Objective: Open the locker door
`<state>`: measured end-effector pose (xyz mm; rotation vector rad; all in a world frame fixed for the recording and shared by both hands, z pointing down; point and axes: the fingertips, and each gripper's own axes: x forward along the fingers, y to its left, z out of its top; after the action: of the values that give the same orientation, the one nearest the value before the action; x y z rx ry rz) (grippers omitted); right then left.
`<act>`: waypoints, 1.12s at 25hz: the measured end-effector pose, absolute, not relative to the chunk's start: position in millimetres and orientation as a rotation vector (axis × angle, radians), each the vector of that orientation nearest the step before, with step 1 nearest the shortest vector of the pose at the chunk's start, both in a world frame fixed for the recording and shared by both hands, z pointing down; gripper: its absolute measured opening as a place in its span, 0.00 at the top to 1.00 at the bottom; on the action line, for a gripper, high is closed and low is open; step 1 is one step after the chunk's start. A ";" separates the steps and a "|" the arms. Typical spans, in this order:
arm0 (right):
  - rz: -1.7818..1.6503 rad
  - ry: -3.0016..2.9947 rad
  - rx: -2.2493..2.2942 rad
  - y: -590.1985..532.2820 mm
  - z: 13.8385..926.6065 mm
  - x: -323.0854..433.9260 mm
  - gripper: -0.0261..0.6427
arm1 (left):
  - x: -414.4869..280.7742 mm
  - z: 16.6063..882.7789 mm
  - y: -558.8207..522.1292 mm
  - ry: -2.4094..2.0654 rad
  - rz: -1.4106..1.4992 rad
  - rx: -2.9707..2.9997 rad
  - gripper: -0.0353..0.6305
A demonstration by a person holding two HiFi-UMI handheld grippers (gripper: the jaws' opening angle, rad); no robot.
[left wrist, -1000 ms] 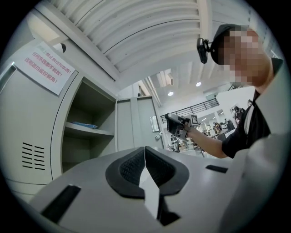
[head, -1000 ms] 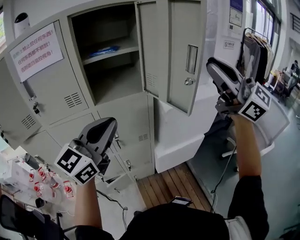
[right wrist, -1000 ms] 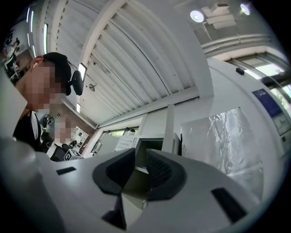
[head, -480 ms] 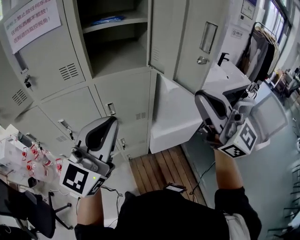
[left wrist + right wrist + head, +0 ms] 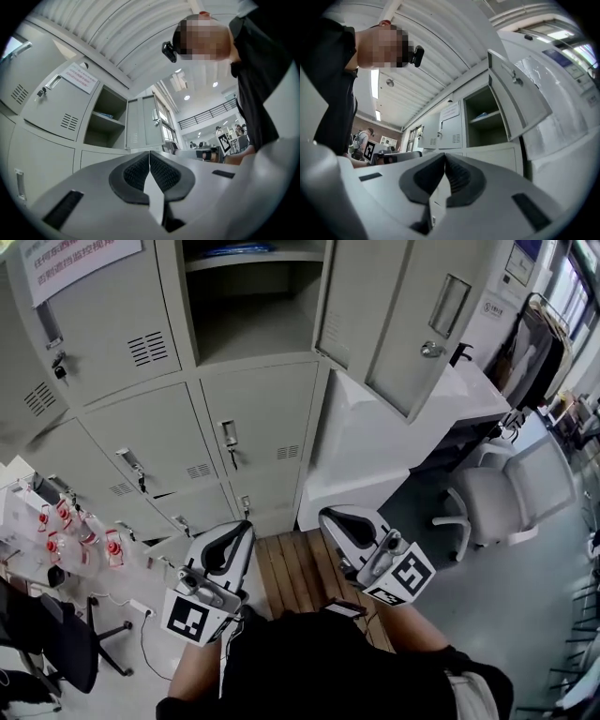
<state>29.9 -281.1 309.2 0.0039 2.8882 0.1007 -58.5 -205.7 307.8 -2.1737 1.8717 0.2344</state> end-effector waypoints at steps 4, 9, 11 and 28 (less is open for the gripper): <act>0.023 2.913 0.005 -269.4 356.9 26.9 0.94 | -59.6 336.5 -183.7 1.869 0.281 -2.119 0.92; -0.051 2.966 0.108 -235.6 414.1 20.6 0.94 | -61.8 398.5 -177.2 1.976 0.208 -2.198 0.92; -0.107 3.012 0.140 -228.7 434.0 15.5 0.94 | -64.5 413.1 -175.0 2.014 0.221 -2.234 0.92; -0.092 3.045 0.262 -228.9 438.5 1.1 0.94 | -56.5 434.7 -182.7 2.038 0.159 -2.396 0.92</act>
<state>1.1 -228.9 438.5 0.2618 3.0450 -0.0922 -56.5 -182.7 434.7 -2.3957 2.0380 0.1588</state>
